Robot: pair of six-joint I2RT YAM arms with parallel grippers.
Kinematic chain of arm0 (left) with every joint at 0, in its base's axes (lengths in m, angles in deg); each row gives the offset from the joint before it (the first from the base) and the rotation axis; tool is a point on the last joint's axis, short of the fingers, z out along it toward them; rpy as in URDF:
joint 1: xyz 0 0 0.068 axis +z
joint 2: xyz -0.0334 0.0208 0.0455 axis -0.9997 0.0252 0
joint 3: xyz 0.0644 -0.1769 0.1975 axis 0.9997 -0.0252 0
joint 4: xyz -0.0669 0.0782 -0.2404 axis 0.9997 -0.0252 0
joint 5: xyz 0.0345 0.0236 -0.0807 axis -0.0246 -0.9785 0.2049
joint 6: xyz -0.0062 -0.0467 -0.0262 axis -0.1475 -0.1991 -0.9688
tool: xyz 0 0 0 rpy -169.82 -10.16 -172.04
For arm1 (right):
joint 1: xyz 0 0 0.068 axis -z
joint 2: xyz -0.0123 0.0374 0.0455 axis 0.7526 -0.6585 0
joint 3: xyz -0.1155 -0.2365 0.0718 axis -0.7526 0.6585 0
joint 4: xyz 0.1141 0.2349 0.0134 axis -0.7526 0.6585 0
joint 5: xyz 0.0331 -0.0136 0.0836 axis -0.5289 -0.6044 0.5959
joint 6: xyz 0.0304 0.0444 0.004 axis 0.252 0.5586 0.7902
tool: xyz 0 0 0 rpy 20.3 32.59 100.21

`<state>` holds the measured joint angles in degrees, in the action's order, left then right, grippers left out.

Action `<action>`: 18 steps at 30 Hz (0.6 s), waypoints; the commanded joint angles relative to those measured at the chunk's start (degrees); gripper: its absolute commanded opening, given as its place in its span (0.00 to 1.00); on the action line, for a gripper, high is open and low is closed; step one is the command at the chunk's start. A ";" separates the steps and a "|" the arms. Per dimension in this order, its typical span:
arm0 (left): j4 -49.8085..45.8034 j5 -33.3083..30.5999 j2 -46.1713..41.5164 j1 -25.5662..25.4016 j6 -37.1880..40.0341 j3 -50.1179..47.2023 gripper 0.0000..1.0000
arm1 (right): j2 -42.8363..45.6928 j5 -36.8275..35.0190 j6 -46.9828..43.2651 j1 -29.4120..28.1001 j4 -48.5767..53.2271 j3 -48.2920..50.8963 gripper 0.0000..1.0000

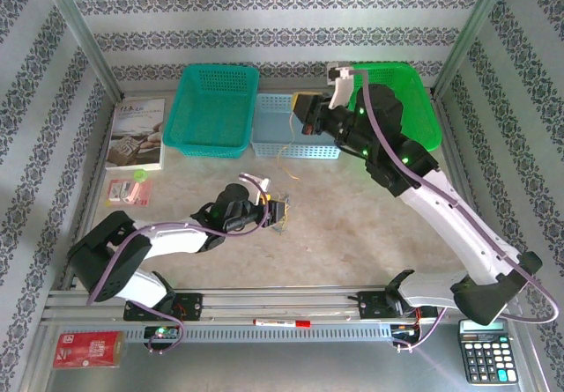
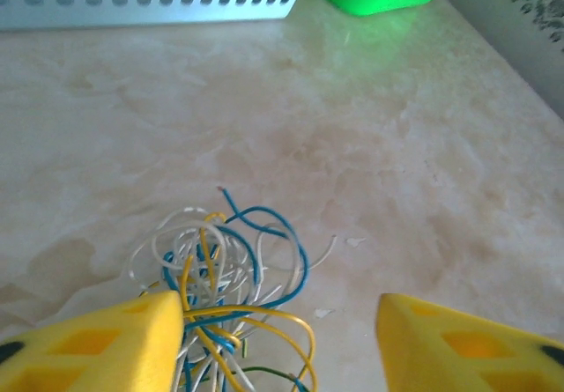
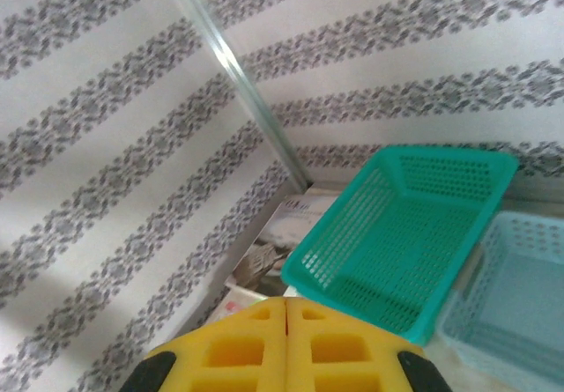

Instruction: Untangle the cables

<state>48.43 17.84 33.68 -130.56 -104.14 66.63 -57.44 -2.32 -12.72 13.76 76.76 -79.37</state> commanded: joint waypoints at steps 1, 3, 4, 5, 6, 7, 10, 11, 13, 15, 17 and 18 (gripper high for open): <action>1.34 0.38 -6.32 -0.72 -2.39 -0.24 0.71 | -3.39 0.07 1.39 3.58 -2.72 -1.48 0.00; -0.88 -0.55 -10.36 -0.72 -3.19 -0.17 0.78 | -5.94 0.16 1.43 5.94 -3.86 -2.09 0.00; -2.11 -1.22 -12.20 -0.72 -3.42 -0.19 0.81 | -7.29 0.01 1.16 6.75 -4.21 -2.51 0.00; -3.59 -1.99 -14.37 -0.73 -3.69 -0.08 0.85 | -8.76 -0.33 0.85 7.83 -4.31 -3.31 0.00; -5.10 -2.73 -16.50 -0.74 -3.92 0.04 0.88 | -10.76 -0.47 0.47 8.73 -4.55 -4.16 0.00; -6.36 -3.34 -18.34 -0.72 -4.05 0.16 0.91 | -12.51 -0.52 0.17 9.48 -4.60 -5.12 0.00; -11.75 -5.65 -23.85 -0.72 -4.32 1.03 1.00 | -18.15 -1.35 -1.34 11.45 -4.62 -8.39 0.00; -13.65 -6.43 -25.51 -0.76 -4.31 1.48 1.00 | -20.08 -1.50 -1.84 12.07 -4.75 -9.60 0.00; -16.36 -7.36 -28.19 -0.72 -4.40 2.19 1.00 | -23.88 -1.77 -2.57 13.05 -4.50 -11.90 0.00; -18.47 -8.04 -30.23 -0.73 -4.71 2.86 1.00 | -27.57 -2.10 -3.10 13.96 -4.58 -13.74 0.00; -19.73 -8.48 -31.46 -0.72 -5.27 3.47 1.00 | -30.81 -2.74 -4.10 14.49 -4.63 -15.44 0.00; -20.13 -8.58 -31.87 -0.74 -5.51 3.64 1.00 | -32.76 -3.02 -4.65 14.68 -4.43 -16.40 0.00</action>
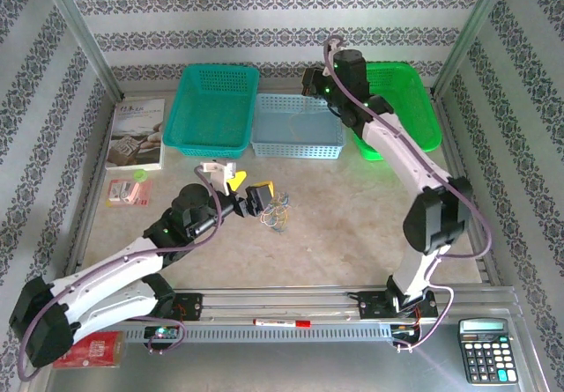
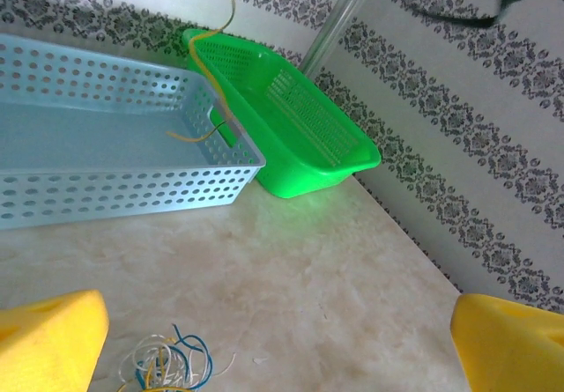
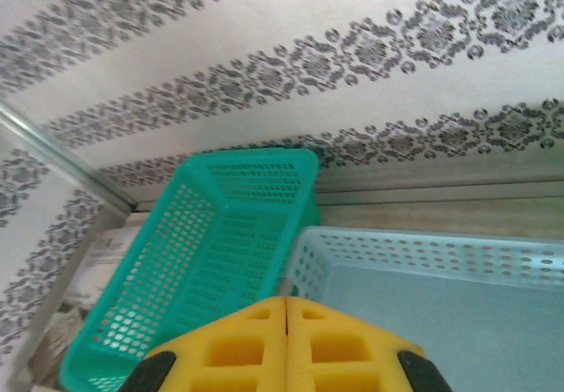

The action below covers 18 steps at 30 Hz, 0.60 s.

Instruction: Untangle the cables

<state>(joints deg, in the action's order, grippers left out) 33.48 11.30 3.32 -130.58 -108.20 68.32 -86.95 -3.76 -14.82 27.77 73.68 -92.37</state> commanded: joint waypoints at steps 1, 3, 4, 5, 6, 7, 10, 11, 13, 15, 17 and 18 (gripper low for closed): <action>-5.57 -2.06 -1.72 -0.70 -1.56 2.17 1.00 | -4.67 -1.75 -2.94 0.80 -1.29 -4.04 0.00; -6.65 -2.37 -2.12 -0.69 -1.75 2.62 1.00 | -7.77 -1.72 -3.63 0.99 -1.11 -5.27 0.01; -7.07 -2.52 -2.25 -0.69 -1.86 2.80 1.00 | -9.18 -1.20 -4.24 0.98 -1.06 -5.93 0.12; -7.32 -2.62 -2.33 -0.70 -2.01 2.80 1.00 | -10.24 -0.65 -4.83 1.06 -0.67 -6.55 0.23; -7.53 -2.69 -2.38 -0.69 -2.32 2.76 1.00 | -11.28 -0.08 -5.52 1.00 -0.03 -7.30 0.35; -7.69 -2.78 -2.56 -0.66 -2.53 2.66 1.00 | -11.89 0.44 -6.11 0.98 0.68 -8.06 0.43; -8.09 -2.99 -3.21 -0.65 -2.79 2.17 1.00 | -11.02 1.98 -7.35 0.92 1.79 -7.91 0.50; -8.09 -3.10 -3.36 -0.71 -2.87 1.99 1.00 | -10.19 2.42 -7.52 0.73 1.64 -7.33 0.51; -8.02 -3.80 -3.64 -0.69 -3.24 1.45 1.00 | -8.09 3.36 -7.99 0.47 1.67 -5.88 0.52; -7.75 -4.62 -3.73 -0.70 -3.72 0.86 1.00 | -5.00 4.08 -8.51 -0.25 1.45 -3.16 0.52; -7.41 -5.12 -3.76 -0.70 -4.15 0.41 1.00 | -1.71 4.04 -9.12 -1.33 1.37 0.19 0.53; -7.15 -5.30 -3.74 -0.69 -4.44 0.10 1.00 | 0.08 4.04 -9.49 -2.00 1.23 2.46 0.53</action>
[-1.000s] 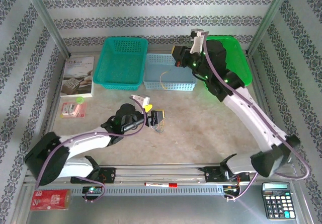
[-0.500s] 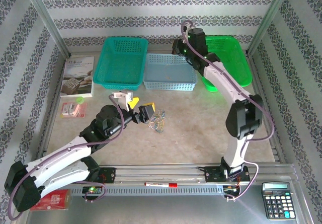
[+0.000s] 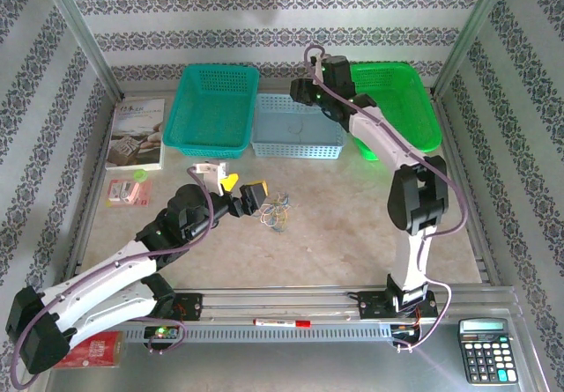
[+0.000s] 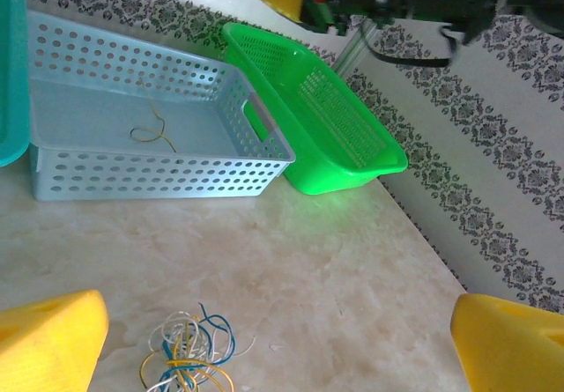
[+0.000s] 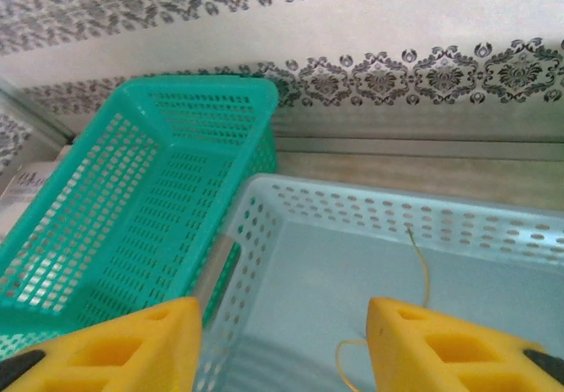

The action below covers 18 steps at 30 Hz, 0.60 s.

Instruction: Untangle the cables

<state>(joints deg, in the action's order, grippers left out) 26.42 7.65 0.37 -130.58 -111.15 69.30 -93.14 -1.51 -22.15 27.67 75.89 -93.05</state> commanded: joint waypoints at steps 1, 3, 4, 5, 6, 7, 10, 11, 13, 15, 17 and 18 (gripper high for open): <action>0.02 -1.84 -0.77 -0.70 -1.72 -1.12 1.00 | 8.11 1.43 -2.80 -2.85 -1.22 5.47 0.53; 0.03 -2.23 -0.79 -0.70 -2.20 -1.50 1.00 | 11.54 0.48 -3.49 -4.61 -1.51 9.91 0.53; -0.04 -2.33 -0.81 -0.70 -2.31 -1.72 1.00 | 13.24 0.15 -3.66 -5.60 -2.06 12.76 0.53; -0.13 -2.45 -0.87 -0.71 -2.51 -1.94 1.00 | 14.37 -0.08 -3.70 -6.29 -2.33 14.54 0.53; -0.15 -2.63 -0.91 -0.64 -2.73 -2.22 1.00 | 16.25 -0.63 -3.69 -7.52 -2.57 17.48 0.54; -0.28 -2.75 -1.08 -0.67 -2.93 -2.56 1.00 | 17.65 -1.03 -3.60 -8.46 -2.84 19.99 0.54; -0.33 -3.14 -1.43 -0.72 -3.78 -3.69 1.00 | 21.44 -2.13 -1.82 -10.79 -3.52 27.47 0.54; -0.33 -3.30 -1.58 -0.65 -4.27 -4.13 1.00 | 22.90 -2.51 -0.61 -11.51 -4.09 30.57 0.55; -0.03 -3.39 -1.86 -0.61 -5.10 -5.16 1.00 | 25.93 -2.86 1.86 -12.75 -5.89 36.88 0.55; 0.57 -3.25 -2.02 -0.61 -5.86 -6.18 1.00 | 29.09 -3.83 4.69 -13.85 -8.42 43.60 0.55; 1.05 -3.03 -1.84 -0.61 -6.32 -6.86 1.00 | 31.49 -4.28 7.20 -14.45 -10.43 49.08 0.55; 1.12 -2.89 -1.86 -0.61 -6.44 -7.06 1.00 | 32.69 -4.59 8.41 -14.70 -11.24 51.71 0.55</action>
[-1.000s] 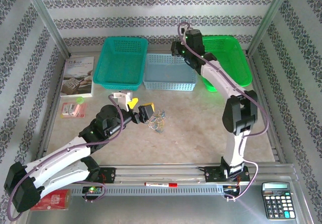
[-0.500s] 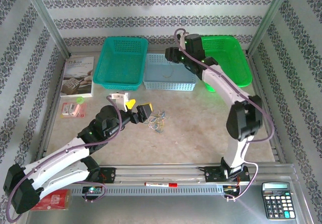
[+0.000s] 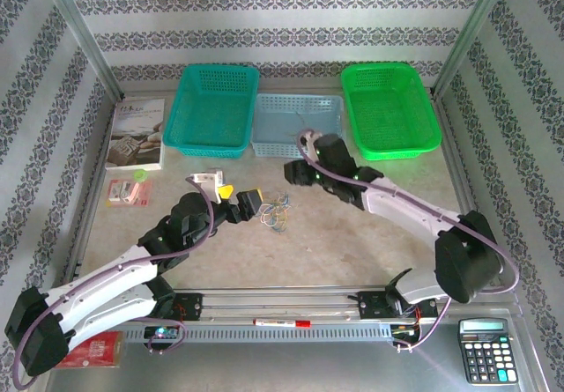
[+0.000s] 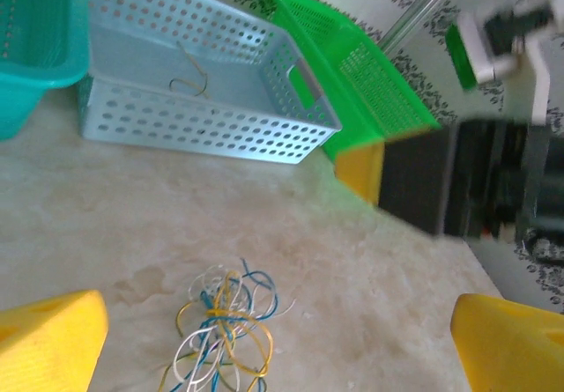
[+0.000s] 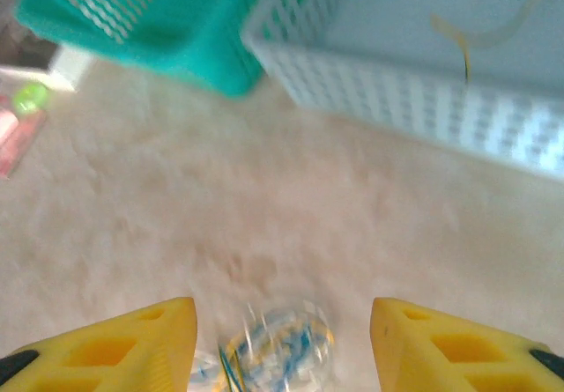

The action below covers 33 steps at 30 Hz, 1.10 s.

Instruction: Untangle the cables

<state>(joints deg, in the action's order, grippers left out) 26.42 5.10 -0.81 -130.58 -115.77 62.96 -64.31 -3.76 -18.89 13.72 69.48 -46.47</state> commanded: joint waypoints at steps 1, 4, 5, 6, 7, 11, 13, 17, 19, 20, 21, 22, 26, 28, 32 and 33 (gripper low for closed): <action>1.14 -0.18 -0.59 -0.61 -1.85 -0.83 1.00 | 4.71 -2.48 6.11 -0.90 -5.37 7.09 0.55; 0.66 0.11 -0.50 -0.64 -1.67 -0.75 1.00 | 7.00 -2.81 8.40 -1.38 -6.70 12.42 0.54; 0.63 0.16 -0.44 -0.61 -1.73 -0.84 1.00 | 7.51 -2.96 8.94 -1.39 -6.87 13.82 0.54; 0.64 0.20 -0.39 -0.61 -1.71 -0.82 1.00 | 7.74 -2.99 9.72 -1.40 -7.46 15.16 0.53; 0.72 0.19 -0.40 -0.61 -1.79 -0.85 1.00 | 7.71 -3.02 10.22 -1.46 -8.09 16.06 0.53; 1.29 0.55 0.02 -0.62 -1.96 -1.06 1.00 | 6.33 -1.64 12.32 -1.49 -11.06 18.47 0.52; 1.33 0.71 0.28 -0.61 -1.95 -1.04 1.00 | 5.19 -1.25 13.07 -1.57 -12.41 18.76 0.51; 1.35 0.93 0.52 -0.61 -1.96 -1.00 1.00 | 2.49 -0.84 13.88 -2.23 -14.78 18.36 0.50; 1.34 0.94 0.48 -0.61 -1.99 -0.93 1.00 | 1.09 -0.70 14.14 -2.77 -15.55 17.77 0.50; 1.30 0.93 0.51 -0.62 -2.00 -0.93 1.00 | 0.41 -0.70 14.15 -2.95 -15.76 17.42 0.49; 1.42 0.90 0.50 -0.61 -1.99 -0.98 1.00 | -0.46 -0.72 14.16 -3.19 -15.96 17.07 0.49; 1.47 0.95 0.52 -0.61 -1.95 -0.95 1.00 | -1.23 -0.64 14.24 -3.38 -16.22 16.72 0.49; 1.60 1.18 0.61 -0.61 -1.97 -0.85 1.00 | -4.33 -0.72 14.33 -3.74 -17.49 15.87 0.47; 1.60 1.16 0.57 -0.61 -2.00 -0.79 1.00 | -5.93 -0.96 14.24 -3.70 -17.97 15.57 0.45; 1.58 1.34 0.57 -0.62 -1.80 -0.69 1.00 | -7.64 -1.20 14.14 -3.76 -18.78 15.34 0.36; 1.53 1.33 0.68 -0.65 -1.83 -0.76 1.00 | -7.99 -1.49 13.90 -3.72 -18.81 15.26 0.33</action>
<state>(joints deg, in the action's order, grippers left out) 26.44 5.93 -0.24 -130.58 -116.88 62.26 -71.37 -4.84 -4.81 10.66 52.76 -29.78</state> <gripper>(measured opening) 0.998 0.349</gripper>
